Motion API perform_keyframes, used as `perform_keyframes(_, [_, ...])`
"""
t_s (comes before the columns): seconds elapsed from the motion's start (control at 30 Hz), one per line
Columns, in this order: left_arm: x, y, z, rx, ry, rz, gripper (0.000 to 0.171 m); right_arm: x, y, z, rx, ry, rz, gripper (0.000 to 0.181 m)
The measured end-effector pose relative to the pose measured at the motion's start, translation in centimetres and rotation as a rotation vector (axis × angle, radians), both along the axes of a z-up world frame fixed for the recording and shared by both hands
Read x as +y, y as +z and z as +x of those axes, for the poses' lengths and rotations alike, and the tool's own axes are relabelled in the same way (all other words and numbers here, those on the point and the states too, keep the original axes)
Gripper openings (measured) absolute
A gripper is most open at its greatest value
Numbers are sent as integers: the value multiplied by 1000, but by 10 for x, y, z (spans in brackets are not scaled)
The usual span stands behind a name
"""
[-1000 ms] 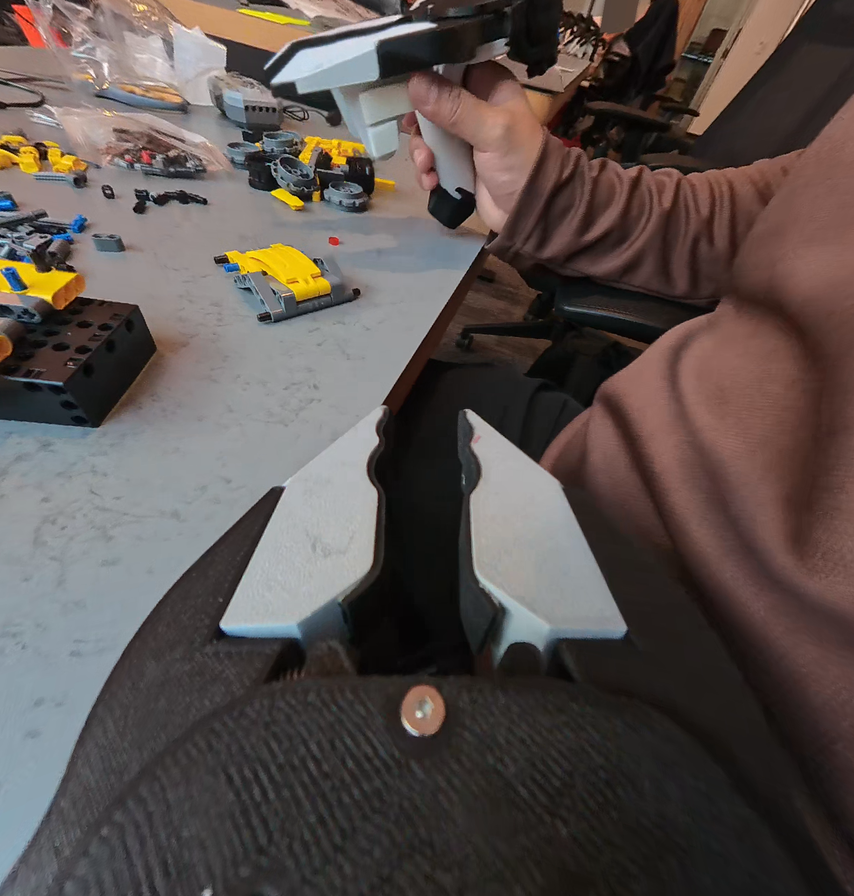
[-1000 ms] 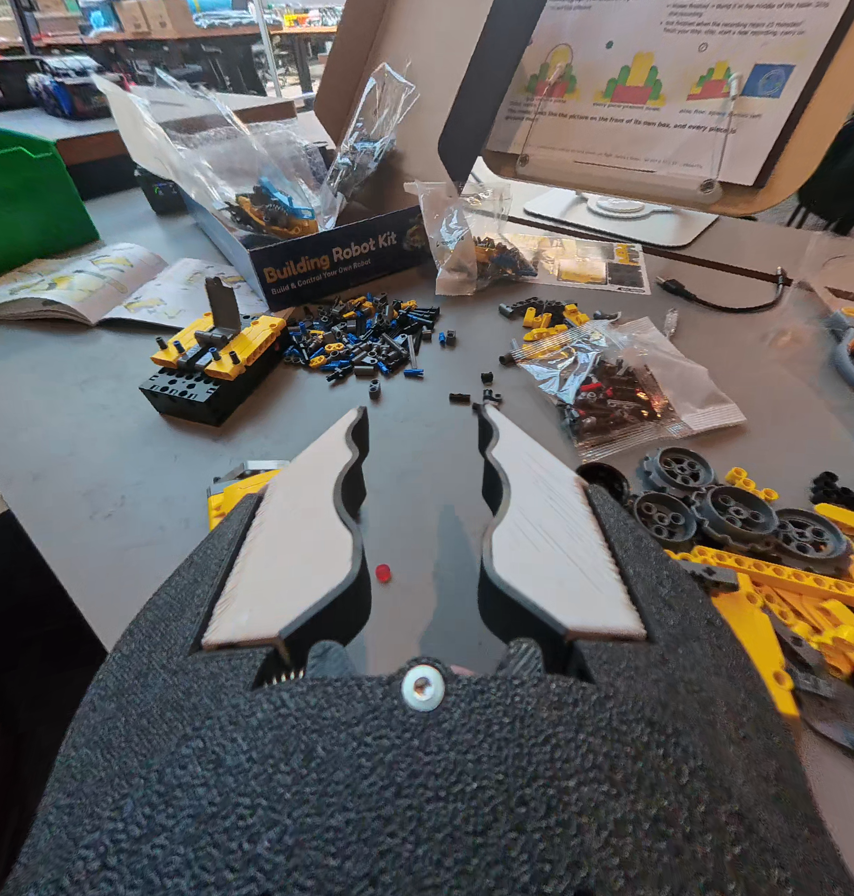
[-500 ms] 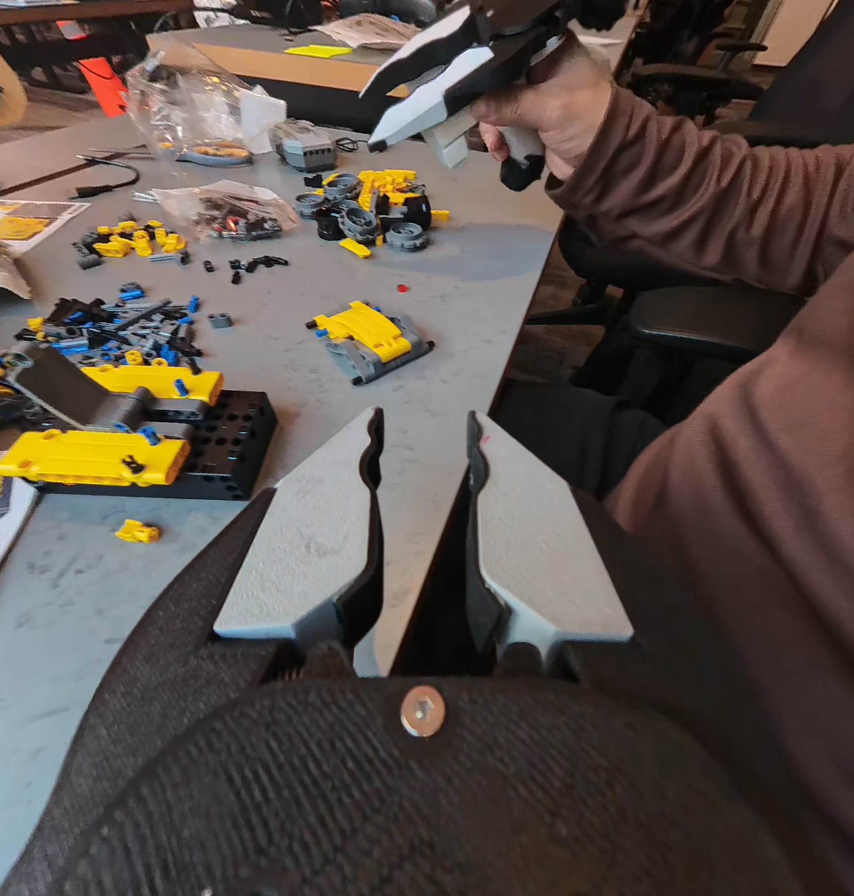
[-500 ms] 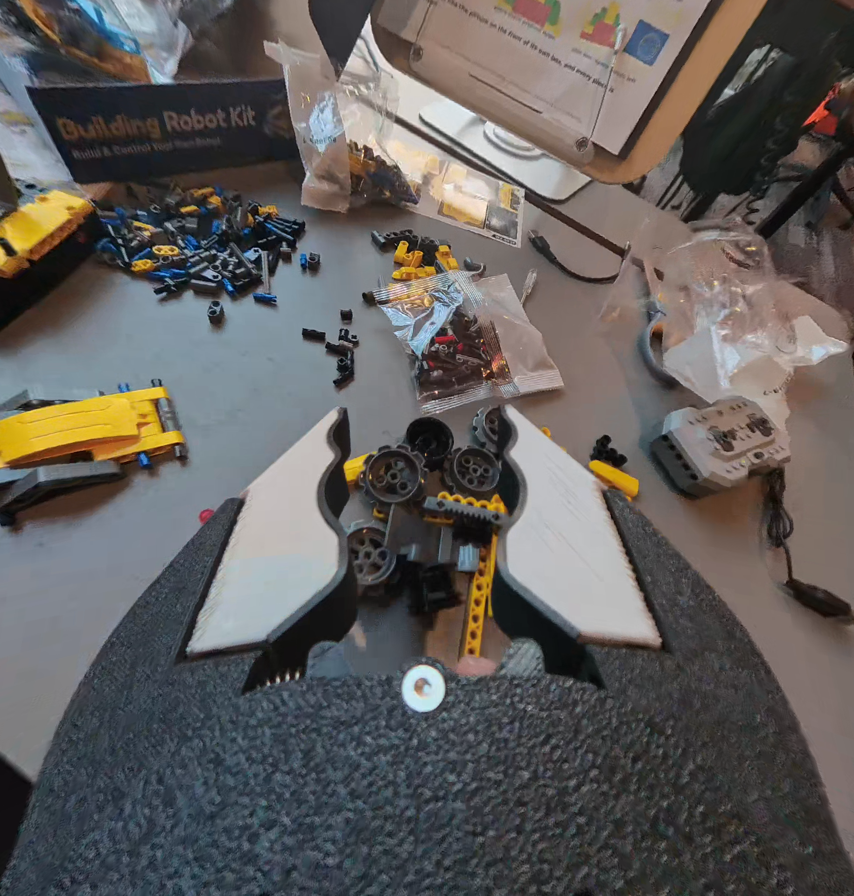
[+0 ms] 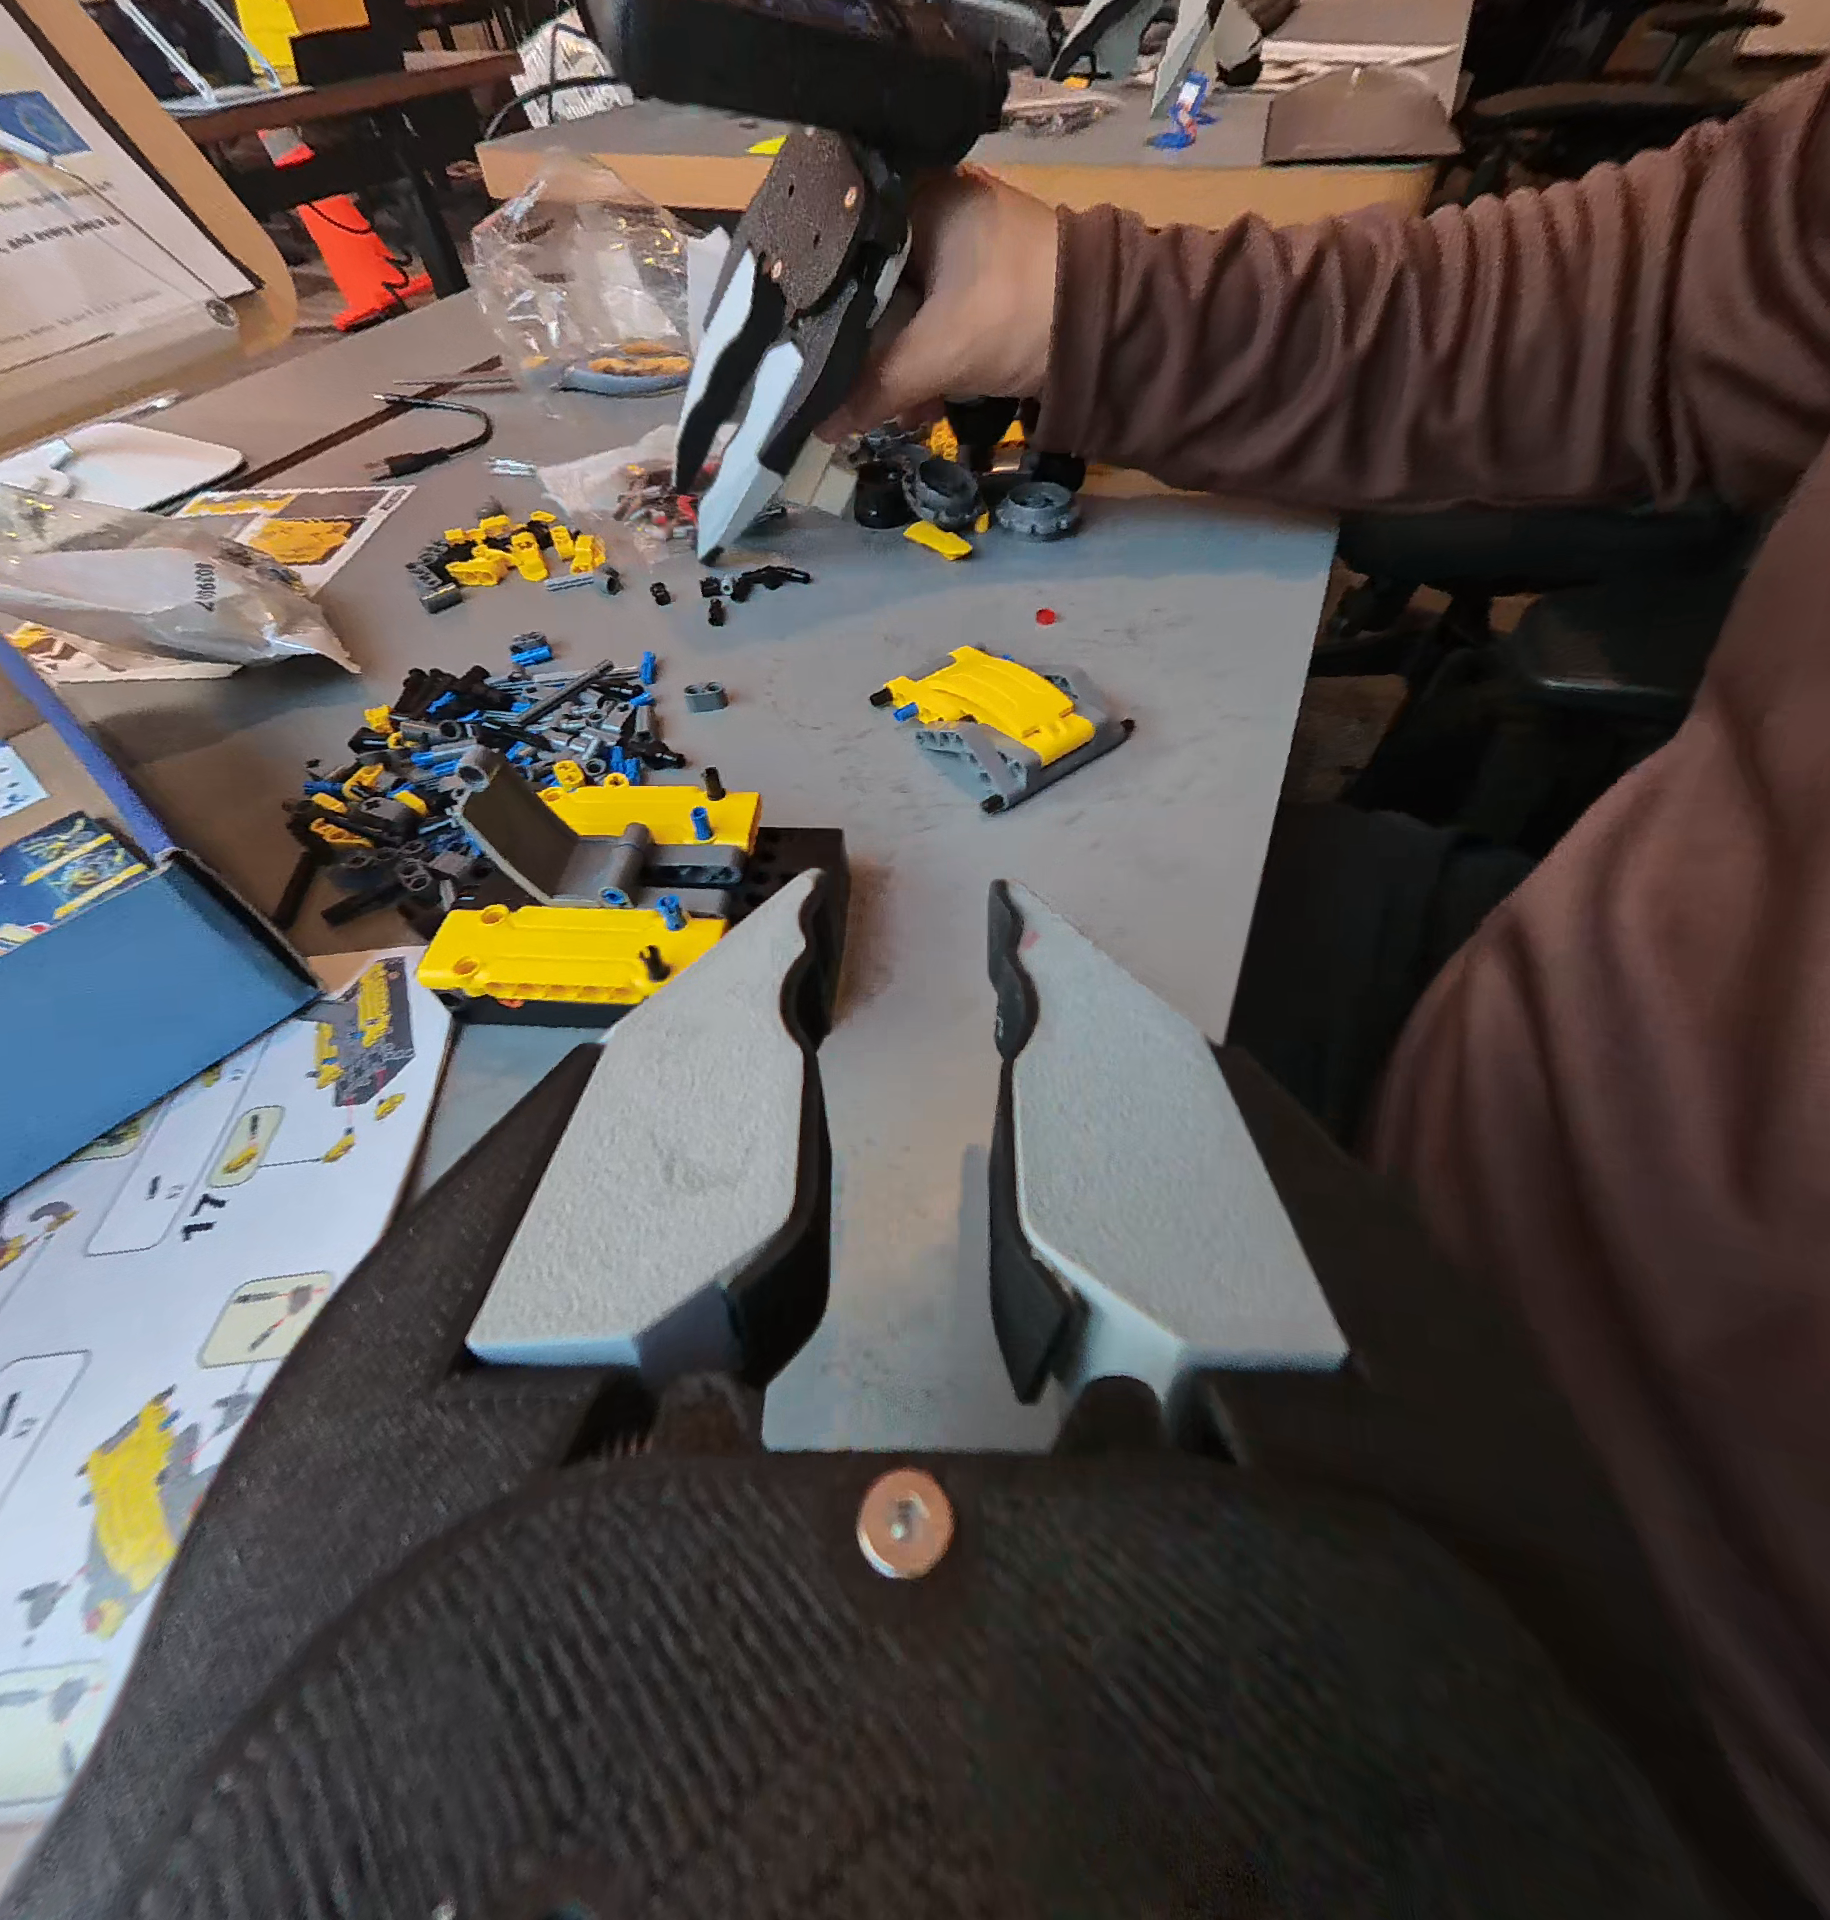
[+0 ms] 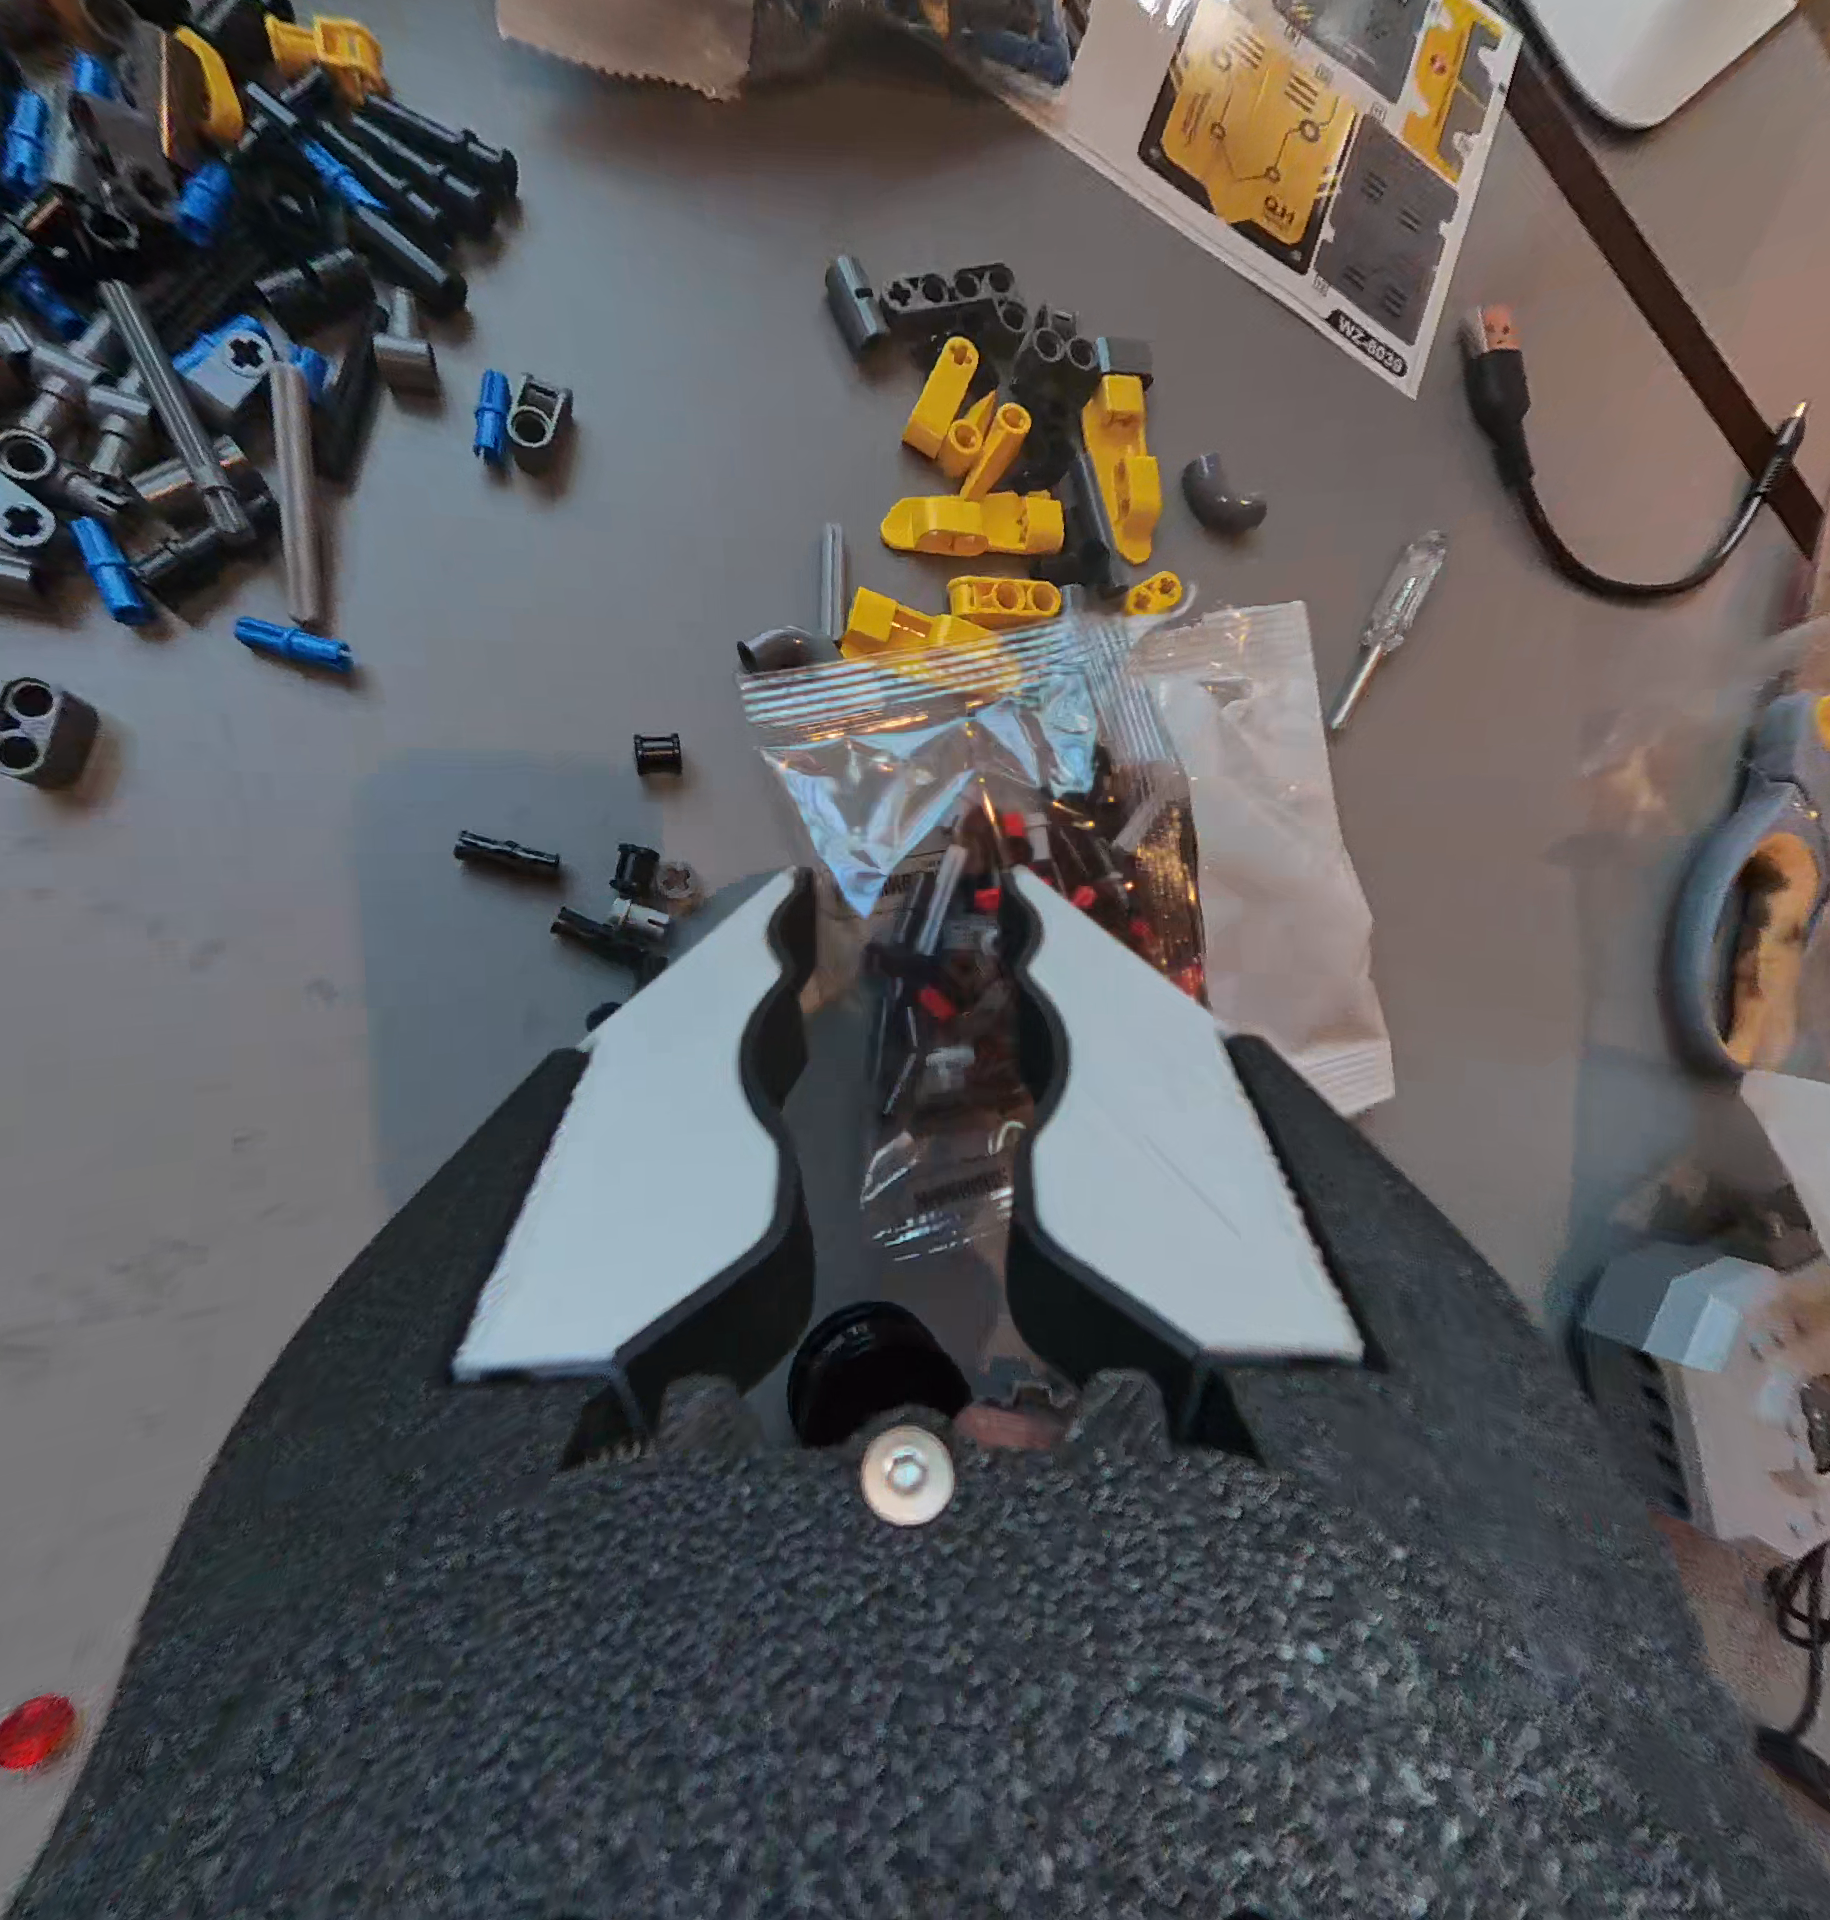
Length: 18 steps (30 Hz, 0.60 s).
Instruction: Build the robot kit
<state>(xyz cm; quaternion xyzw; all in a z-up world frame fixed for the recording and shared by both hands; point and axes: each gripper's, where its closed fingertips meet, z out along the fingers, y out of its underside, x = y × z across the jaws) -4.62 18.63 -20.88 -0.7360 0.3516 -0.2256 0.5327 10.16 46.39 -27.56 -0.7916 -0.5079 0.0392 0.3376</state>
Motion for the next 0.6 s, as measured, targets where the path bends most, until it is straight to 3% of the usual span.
perform_keyframes(0.07, [3,-2,-5,23,5,17,25,-1,3,-2,32,4,-17,10])
perform_keyframes(0.13, [5,-5,-8,16,14,16,25,-1,9,1,72,-12,-13,0])
perform_keyframes(0.23, [4,-3,-11,-31,19,-4,24,1,25,4,210,-37,-36,0])
perform_keyframes(0.4, [1,0,-16,-59,46,3,23,5,66,15,581,-38,-166,0])
perform_keyframes(0.6, [-1,-1,-14,-58,67,-5,23,-8,112,34,883,165,-158,0])
